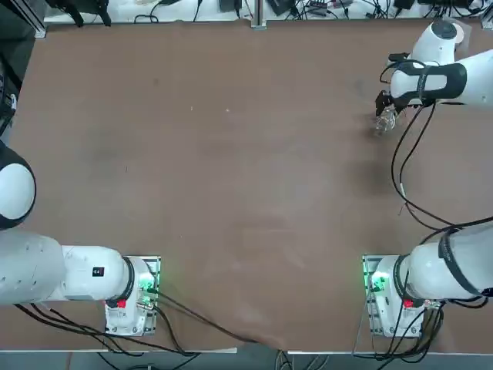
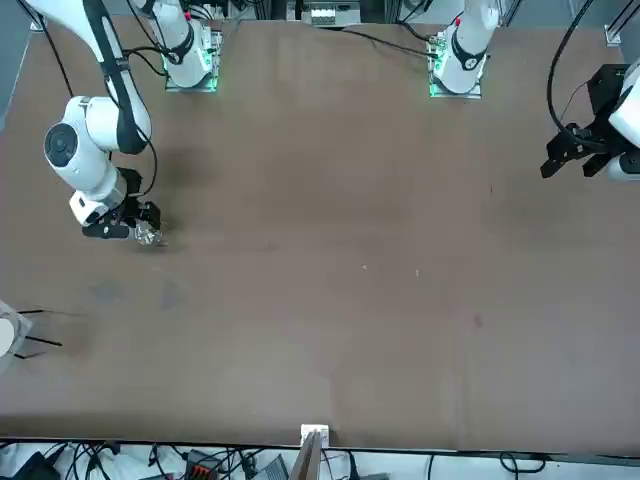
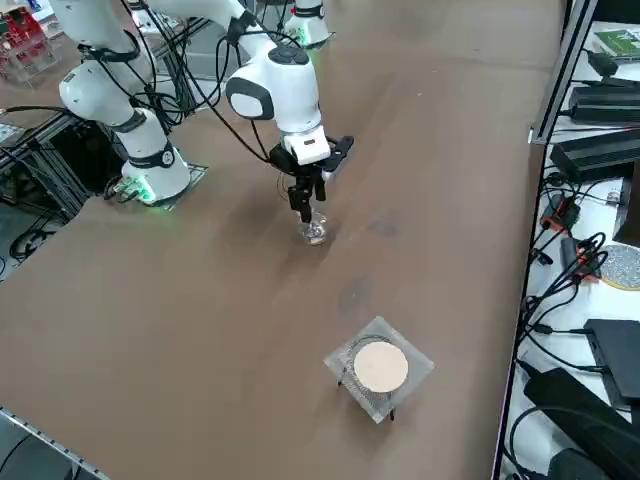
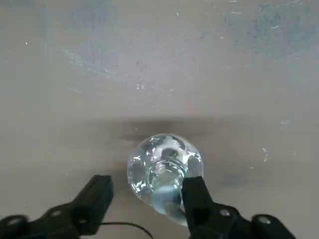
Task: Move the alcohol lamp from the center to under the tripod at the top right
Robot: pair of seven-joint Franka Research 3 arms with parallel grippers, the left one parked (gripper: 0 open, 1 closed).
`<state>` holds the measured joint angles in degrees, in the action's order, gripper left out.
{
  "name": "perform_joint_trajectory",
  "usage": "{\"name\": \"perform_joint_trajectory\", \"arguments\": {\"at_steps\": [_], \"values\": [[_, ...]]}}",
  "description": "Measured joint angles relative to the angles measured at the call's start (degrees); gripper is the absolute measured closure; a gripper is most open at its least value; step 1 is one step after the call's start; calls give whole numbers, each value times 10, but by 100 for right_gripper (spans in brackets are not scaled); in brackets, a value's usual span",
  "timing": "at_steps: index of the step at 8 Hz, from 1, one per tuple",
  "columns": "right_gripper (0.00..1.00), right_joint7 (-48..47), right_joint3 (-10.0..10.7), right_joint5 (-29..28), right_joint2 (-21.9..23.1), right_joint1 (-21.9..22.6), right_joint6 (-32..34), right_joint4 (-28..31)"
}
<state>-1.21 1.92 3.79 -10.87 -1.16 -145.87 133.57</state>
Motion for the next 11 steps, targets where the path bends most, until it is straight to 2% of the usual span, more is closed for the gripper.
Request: {"name": "perform_joint_trajectory", "arguments": {"at_steps": [2,3,4,5,8,9,11], "values": [[29,0,0,0,0,-2,0,0],[50,0,0,0,0,-2,1,0],[62,0,0,0,0,-2,1,-1],[69,0,1,0,0,-3,2,-1],[72,1,1,0,2,-15,8,-5],[72,5,1,0,5,-25,34,-20],[72,22,2,0,11,-69,161,-105]]}}
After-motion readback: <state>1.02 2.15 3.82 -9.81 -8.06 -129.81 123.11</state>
